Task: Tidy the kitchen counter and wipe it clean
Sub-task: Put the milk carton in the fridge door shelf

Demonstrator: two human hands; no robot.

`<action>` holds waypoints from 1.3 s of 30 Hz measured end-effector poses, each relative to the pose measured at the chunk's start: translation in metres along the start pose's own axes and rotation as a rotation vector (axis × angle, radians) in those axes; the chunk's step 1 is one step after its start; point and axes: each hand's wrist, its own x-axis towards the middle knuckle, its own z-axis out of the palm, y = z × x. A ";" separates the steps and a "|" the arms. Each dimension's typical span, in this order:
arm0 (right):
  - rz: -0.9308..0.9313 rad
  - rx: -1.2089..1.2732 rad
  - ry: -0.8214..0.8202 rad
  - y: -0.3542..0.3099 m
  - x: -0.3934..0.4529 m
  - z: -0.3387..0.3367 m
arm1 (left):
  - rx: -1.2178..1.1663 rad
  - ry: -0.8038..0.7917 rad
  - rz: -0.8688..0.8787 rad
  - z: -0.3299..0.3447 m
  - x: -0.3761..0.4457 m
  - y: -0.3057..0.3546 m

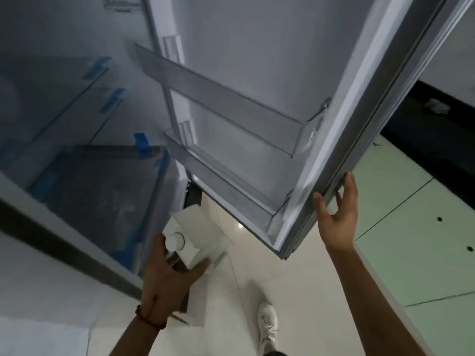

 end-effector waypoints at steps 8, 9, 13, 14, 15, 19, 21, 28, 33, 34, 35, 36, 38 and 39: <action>0.048 0.145 -0.013 0.038 0.097 -0.008 | -0.198 0.138 0.168 0.084 0.092 0.069; 0.053 0.159 -0.022 0.042 0.107 -0.008 | -0.222 0.161 0.175 0.094 0.101 0.076; 0.041 0.179 -0.052 0.054 0.142 -0.008 | -0.298 0.254 0.170 0.137 0.134 0.095; 0.041 0.179 -0.058 0.056 0.148 -0.008 | -0.299 0.279 0.165 0.148 0.143 0.098; 0.045 0.180 -0.061 0.059 0.153 -0.007 | -0.291 0.299 0.160 0.157 0.150 0.099; 0.045 0.180 -0.060 0.067 0.166 -0.004 | -0.251 0.304 0.133 0.186 0.178 0.091; 0.040 0.177 -0.061 0.070 0.171 -0.003 | -0.212 0.283 0.124 0.196 0.191 0.088; 0.030 0.181 -0.051 0.075 0.177 0.000 | -0.159 0.217 0.085 0.219 0.218 0.079; 0.031 0.176 -0.047 0.077 0.180 0.001 | -0.036 0.210 0.099 0.220 0.231 0.067; 0.030 0.175 -0.048 0.077 0.180 0.001 | -0.012 0.212 0.094 0.219 0.234 0.066; 0.031 0.173 -0.048 0.077 0.179 0.001 | 0.011 0.215 0.082 0.217 0.236 0.065; 0.030 0.171 -0.048 0.077 0.179 0.001 | 0.034 0.216 0.073 0.216 0.237 0.063; 0.031 0.171 -0.044 0.076 0.178 0.002 | 0.086 0.217 0.069 0.214 0.238 0.059; 0.032 0.172 -0.042 0.075 0.177 0.003 | 0.106 0.215 0.068 0.214 0.238 0.057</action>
